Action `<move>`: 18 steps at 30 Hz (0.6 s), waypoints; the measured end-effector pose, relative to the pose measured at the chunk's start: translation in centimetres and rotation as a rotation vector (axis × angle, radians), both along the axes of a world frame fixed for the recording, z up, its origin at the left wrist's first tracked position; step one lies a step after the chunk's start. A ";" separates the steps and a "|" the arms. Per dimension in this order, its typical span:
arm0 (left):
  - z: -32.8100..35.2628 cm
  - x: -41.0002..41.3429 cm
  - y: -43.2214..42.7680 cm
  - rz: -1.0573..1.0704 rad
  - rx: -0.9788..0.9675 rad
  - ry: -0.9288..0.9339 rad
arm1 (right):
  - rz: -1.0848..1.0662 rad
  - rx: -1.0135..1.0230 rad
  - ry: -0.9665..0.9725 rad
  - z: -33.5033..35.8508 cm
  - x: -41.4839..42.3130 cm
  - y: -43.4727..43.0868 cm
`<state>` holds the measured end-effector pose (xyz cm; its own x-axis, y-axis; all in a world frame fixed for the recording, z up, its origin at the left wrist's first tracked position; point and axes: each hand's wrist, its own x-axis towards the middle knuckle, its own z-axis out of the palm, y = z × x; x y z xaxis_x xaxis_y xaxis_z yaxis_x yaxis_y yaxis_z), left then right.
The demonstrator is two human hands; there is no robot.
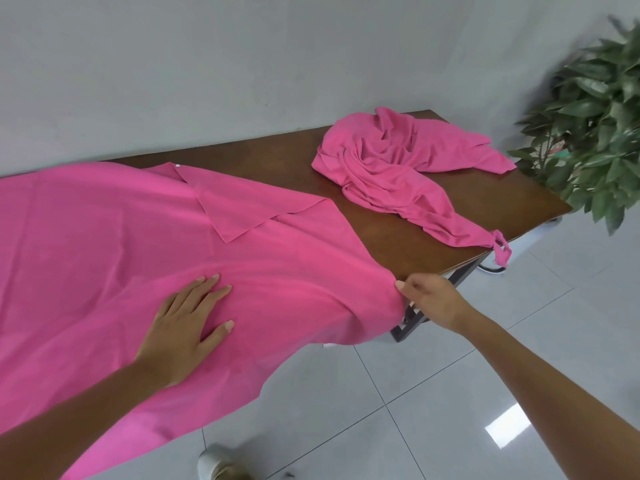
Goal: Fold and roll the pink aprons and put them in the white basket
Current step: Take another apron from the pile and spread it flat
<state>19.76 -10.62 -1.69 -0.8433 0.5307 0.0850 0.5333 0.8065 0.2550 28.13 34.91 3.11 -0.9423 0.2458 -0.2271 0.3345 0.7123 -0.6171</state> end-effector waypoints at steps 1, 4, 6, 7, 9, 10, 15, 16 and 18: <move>0.0 -0.1 0.0 -0.005 0.014 -0.011 | -0.015 0.046 0.041 0.3 -0.3 -0.1; 0.3 -0.9 0.0 -0.020 0.075 -0.050 | -0.049 0.182 0.155 1.3 -1.9 -0.9; 0.7 -1.9 -0.3 -0.033 0.099 -0.025 | 0.000 0.207 0.238 1.6 -3.5 -2.2; 1.0 -2.5 -0.6 -0.040 0.100 -0.005 | 0.040 0.203 0.276 1.5 -4.4 -3.0; 1.4 -4.0 -1.2 -0.038 0.108 0.033 | 0.131 0.202 0.329 1.2 -6.5 -5.2; 1.6 -4.9 -1.6 -0.025 0.119 0.049 | 0.183 0.213 0.338 1.0 -7.6 -6.4; 2.3 -9.6 -3.8 0.023 0.135 0.090 | 0.469 0.352 0.368 0.5 -14.2 -13.3; 2.4 -10.6 -4.2 0.032 0.132 0.092 | 0.524 0.379 0.377 0.4 -15.4 -14.5; 2.5 -12.4 -5.0 0.052 0.123 0.080 | 0.625 0.445 0.381 0.0 -17.6 -16.2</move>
